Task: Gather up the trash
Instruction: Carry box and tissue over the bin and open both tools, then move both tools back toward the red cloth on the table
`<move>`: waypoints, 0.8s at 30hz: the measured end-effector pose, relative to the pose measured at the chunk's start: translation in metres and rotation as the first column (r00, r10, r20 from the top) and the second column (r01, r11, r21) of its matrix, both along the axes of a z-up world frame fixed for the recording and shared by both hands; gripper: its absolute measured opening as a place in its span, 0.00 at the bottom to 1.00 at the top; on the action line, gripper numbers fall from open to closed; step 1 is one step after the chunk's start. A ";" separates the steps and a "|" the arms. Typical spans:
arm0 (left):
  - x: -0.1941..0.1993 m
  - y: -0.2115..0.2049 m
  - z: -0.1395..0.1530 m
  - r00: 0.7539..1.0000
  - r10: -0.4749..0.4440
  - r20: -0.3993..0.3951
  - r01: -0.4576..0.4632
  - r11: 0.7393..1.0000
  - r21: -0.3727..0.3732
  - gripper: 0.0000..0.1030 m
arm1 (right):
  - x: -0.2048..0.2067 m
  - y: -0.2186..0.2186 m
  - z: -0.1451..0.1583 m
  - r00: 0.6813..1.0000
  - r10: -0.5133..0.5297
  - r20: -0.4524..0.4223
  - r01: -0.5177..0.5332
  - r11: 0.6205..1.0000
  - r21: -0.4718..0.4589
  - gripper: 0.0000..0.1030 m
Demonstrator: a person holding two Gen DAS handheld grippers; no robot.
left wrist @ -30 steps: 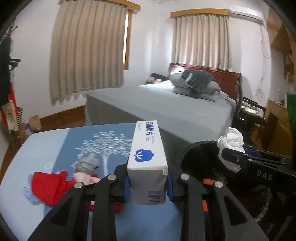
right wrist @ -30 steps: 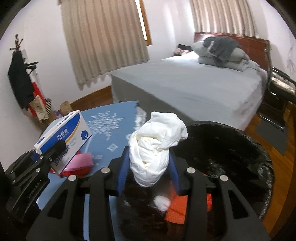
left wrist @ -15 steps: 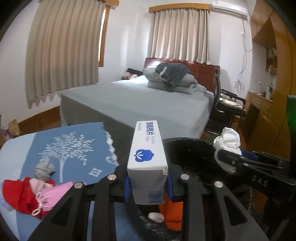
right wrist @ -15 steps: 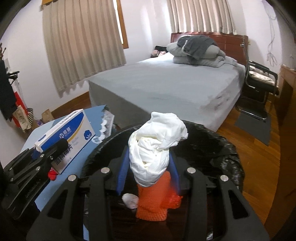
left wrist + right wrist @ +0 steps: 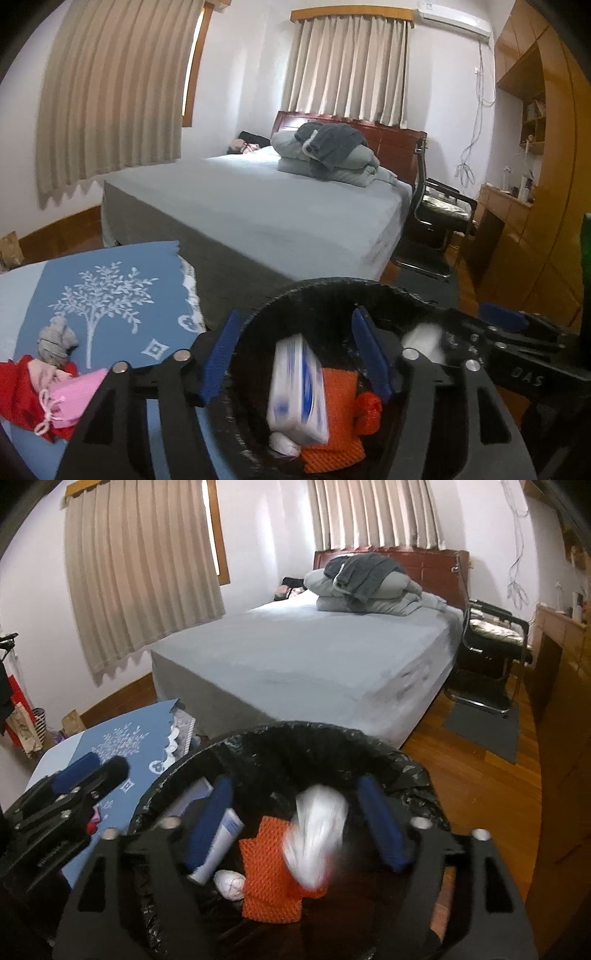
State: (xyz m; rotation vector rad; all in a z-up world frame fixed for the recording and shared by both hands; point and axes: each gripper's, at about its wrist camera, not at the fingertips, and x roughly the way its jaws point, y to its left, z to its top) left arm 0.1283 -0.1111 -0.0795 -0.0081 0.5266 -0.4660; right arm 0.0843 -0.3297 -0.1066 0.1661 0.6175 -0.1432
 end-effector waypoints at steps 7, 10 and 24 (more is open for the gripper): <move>-0.004 0.038 0.006 0.993 0.108 0.038 -0.110 0.993 0.033 0.80 | 0.001 0.009 0.002 1.000 0.017 0.014 -0.017 1.000 -0.001 0.92; -0.006 0.061 0.008 0.985 0.165 0.053 -0.168 0.985 0.048 0.82 | 0.004 0.023 0.003 0.999 0.047 0.013 -0.047 0.999 0.001 0.92; -0.018 0.161 -0.001 0.921 0.383 0.076 -0.390 0.915 0.107 0.83 | 0.029 0.119 0.009 0.972 0.236 0.019 -0.236 0.972 0.005 0.92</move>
